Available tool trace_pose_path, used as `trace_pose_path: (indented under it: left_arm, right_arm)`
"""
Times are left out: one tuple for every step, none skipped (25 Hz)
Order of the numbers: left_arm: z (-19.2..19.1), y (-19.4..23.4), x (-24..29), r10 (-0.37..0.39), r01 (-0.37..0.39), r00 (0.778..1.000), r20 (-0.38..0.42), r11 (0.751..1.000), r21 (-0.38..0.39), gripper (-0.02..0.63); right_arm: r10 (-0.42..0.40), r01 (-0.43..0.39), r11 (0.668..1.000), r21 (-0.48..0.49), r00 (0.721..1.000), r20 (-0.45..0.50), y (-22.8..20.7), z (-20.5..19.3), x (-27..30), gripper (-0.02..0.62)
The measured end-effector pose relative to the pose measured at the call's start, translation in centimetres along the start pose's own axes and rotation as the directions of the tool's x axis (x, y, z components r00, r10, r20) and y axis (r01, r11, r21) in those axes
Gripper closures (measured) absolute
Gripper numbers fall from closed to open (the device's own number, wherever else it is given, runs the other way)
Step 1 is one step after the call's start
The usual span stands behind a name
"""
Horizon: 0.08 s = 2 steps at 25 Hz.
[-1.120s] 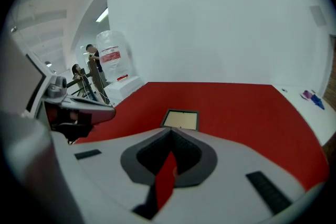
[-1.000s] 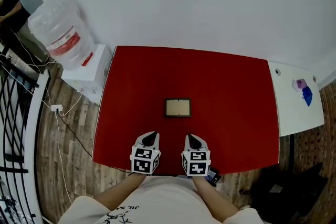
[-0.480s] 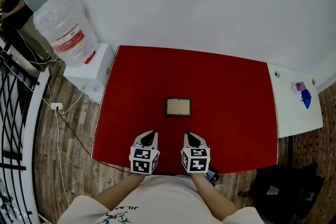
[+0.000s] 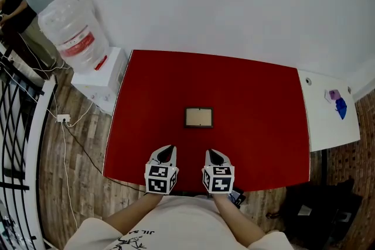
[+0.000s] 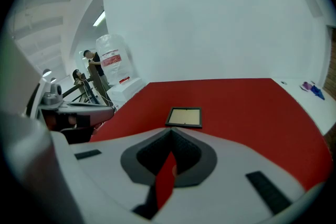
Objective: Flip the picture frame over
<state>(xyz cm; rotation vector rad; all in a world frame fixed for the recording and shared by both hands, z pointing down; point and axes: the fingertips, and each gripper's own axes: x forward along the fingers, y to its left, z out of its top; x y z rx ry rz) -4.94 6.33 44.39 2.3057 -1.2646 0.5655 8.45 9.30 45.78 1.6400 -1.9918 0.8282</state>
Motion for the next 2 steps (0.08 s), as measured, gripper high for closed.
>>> trace_pose_path:
  left_arm:
    - [-0.07, 0.01, -0.08, 0.003, -0.003, 1.000, 0.002, 1.000, -0.002, 0.600]
    - [-0.15, 0.03, -0.16, 0.006, -0.006, 1.000, 0.005, 1.000, -0.003, 0.600]
  right_arm:
    - [0.000, 0.000, 1.000, 0.000, 1.000, 0.001, 0.06, -0.08, -0.14, 0.591]
    - [0.001, -0.001, 1.000, 0.000, 1.000, 0.003, 0.12, -0.16, -0.29, 0.591]
